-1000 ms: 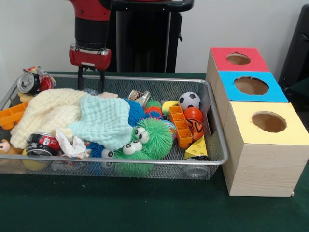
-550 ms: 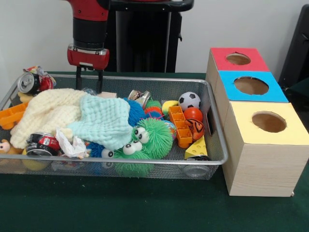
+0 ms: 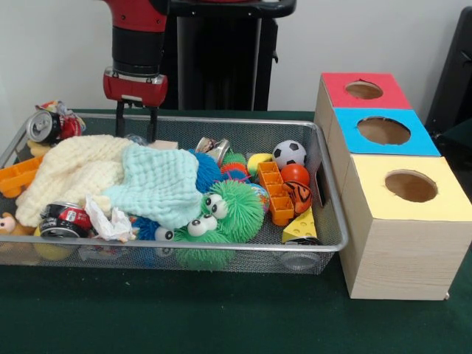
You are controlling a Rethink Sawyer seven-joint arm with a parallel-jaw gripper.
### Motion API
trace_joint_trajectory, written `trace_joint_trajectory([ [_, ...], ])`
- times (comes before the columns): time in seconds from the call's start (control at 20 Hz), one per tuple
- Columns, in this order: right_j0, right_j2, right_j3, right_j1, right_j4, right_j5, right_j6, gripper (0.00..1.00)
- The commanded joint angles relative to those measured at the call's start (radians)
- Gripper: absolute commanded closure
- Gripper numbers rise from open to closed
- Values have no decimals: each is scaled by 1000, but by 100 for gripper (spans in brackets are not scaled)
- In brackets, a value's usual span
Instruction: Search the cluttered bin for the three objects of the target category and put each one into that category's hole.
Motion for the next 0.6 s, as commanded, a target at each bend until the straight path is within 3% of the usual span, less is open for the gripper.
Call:
trace_joint_trajectory([
  [0.05, 11, 14, -139, 72, -18, -76, 57, 0],
  [0.6, 9, 13, -146, 85, -15, -103, 57, 0],
])
